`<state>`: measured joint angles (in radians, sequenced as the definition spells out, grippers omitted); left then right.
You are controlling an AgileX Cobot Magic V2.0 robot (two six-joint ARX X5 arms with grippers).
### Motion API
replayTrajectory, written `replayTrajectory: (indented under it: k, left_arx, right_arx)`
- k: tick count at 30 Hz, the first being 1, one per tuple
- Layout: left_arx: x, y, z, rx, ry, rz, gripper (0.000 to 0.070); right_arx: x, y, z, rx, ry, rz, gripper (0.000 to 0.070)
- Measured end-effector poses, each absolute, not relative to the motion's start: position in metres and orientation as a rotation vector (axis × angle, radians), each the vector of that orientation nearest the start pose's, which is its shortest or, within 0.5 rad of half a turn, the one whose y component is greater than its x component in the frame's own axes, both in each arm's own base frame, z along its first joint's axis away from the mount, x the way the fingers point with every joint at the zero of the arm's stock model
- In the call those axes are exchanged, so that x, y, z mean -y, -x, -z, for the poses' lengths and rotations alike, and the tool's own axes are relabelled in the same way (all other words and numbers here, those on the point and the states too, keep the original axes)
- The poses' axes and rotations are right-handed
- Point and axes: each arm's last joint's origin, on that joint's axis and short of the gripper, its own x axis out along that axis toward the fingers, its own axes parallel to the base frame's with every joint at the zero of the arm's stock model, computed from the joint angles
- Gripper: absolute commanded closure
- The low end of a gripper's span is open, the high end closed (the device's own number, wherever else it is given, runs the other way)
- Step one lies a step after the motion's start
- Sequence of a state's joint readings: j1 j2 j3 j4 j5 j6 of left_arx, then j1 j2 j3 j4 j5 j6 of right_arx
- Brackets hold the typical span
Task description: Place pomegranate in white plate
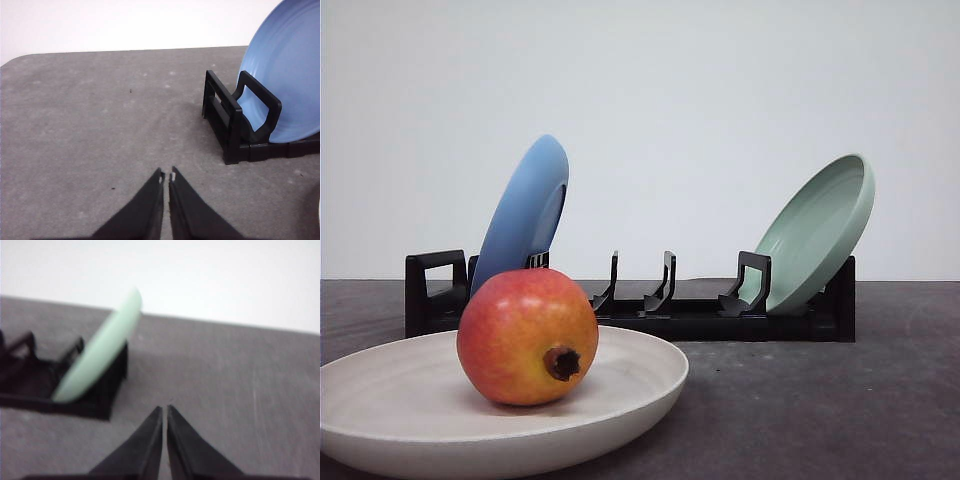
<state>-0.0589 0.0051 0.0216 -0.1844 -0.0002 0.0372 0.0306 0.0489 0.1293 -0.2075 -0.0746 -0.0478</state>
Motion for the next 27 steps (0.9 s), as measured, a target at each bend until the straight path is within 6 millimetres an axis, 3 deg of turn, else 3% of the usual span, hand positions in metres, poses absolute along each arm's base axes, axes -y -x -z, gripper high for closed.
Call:
replayTrajectory:
  k: [9,27]
  left_arx:
    - [0.006,-0.095,-0.153,-0.167,-0.042,0.062,0.07]
    - [0.006,-0.095,-0.153,-0.167,-0.042,0.062,0.07]
  right_arx:
    - [-0.001,-0.097,-0.156,-0.177,0.052,0.001,0.069]
    - [0.0,-0.096,-0.153,-0.159,0.052,0.009,0.069]
